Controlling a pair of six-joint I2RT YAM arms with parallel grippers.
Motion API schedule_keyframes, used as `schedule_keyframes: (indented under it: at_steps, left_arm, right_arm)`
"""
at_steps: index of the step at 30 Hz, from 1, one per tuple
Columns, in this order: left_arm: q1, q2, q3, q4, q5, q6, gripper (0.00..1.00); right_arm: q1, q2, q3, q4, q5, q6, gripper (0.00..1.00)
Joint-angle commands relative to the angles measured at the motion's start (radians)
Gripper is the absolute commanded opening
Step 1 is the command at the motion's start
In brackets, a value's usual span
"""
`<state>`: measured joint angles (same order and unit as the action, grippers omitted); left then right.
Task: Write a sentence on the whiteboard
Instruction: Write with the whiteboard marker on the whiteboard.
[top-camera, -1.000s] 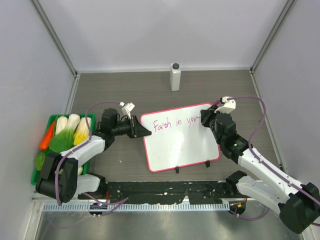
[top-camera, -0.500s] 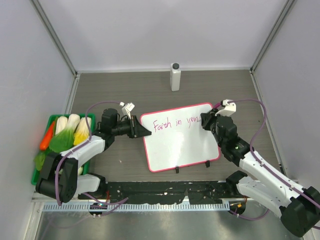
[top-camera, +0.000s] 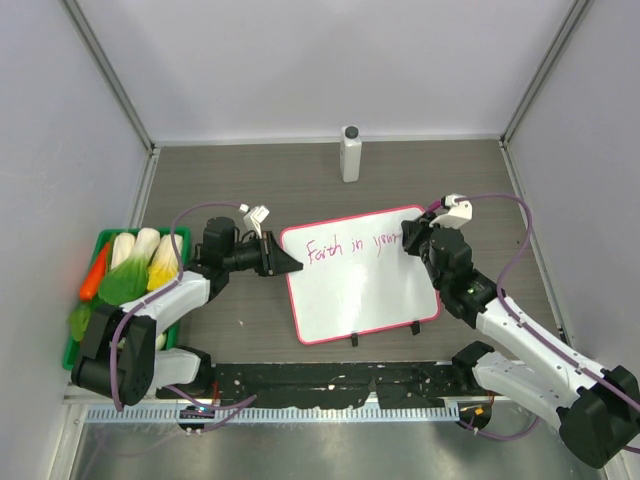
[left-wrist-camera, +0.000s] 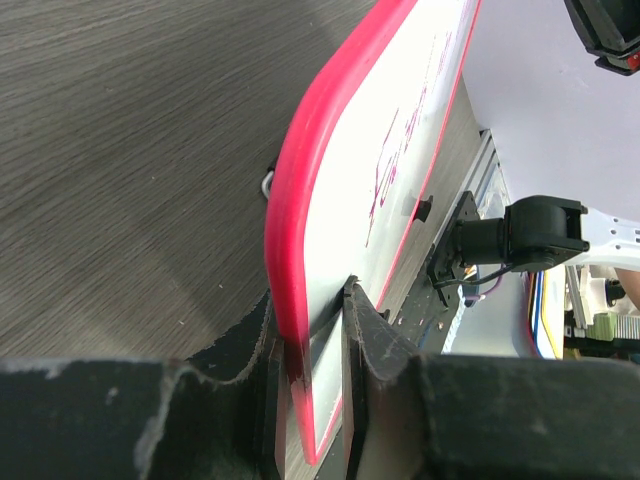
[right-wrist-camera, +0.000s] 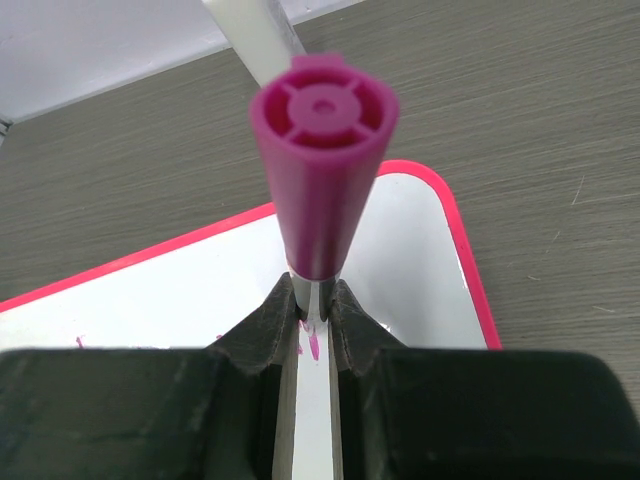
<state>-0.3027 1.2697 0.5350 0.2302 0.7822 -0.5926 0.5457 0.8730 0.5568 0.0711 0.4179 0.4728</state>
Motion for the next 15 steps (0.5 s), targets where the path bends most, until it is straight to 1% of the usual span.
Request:
schedule_keyframes:
  at_steps: [1,15]
  left_arm:
    - [0.034,0.017,-0.029,-0.034,-0.285,0.182,0.0]
    - [0.034,0.011,-0.032,-0.034,-0.287,0.182,0.0]
  right_arm:
    - [-0.004,0.015,0.035,0.033,0.061,-0.016,0.01]
    - [-0.009,0.014,0.048,0.022,0.094,-0.019,0.01]
